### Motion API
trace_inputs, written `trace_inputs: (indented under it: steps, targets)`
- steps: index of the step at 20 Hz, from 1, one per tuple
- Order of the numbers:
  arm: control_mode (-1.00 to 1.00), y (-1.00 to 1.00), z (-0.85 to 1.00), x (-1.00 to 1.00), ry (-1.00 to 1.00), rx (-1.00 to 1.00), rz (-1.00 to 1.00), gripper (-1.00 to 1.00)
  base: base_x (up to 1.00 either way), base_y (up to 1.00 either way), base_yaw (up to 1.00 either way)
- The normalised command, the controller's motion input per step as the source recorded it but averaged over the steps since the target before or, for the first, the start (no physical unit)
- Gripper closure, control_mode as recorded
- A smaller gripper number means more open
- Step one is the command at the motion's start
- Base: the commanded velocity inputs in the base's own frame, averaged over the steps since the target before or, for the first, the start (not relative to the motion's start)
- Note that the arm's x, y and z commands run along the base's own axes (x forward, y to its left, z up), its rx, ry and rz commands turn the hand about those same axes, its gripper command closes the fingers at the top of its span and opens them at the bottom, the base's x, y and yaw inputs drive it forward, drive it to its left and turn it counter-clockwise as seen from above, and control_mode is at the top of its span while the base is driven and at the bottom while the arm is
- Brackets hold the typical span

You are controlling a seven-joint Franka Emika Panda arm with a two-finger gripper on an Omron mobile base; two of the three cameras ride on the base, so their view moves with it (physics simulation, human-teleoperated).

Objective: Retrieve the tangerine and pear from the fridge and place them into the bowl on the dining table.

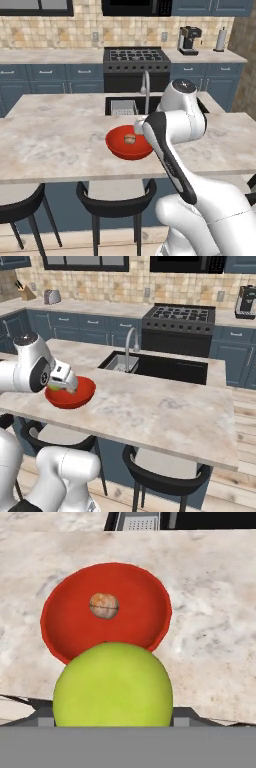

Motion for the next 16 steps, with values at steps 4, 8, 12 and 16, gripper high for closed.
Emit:
trace_inputs:
  steps: [4, 8, 12, 16]
  targets:
    - [-1.00, 0.13, -0.16, 0.48, 0.00, 0.00, 0.00, 1.00, 0.00, 0.00, 0.00]
    - [-1.00, 0.04, -0.23, 0.53, 0.00, 0.00, 0.00, 1.00, 0.00, 0.00, 0.00]
    - [-1.00, 0.02, -0.29, 0.44, 0.00, 0.00, 0.00, 1.00, 0.00, 0.00, 0.00]
    - [-1.00, 0.04, -0.32, 0.35, 0.01, 0.00, 0.00, 1.00, 0.00, 0.00, 0.00]
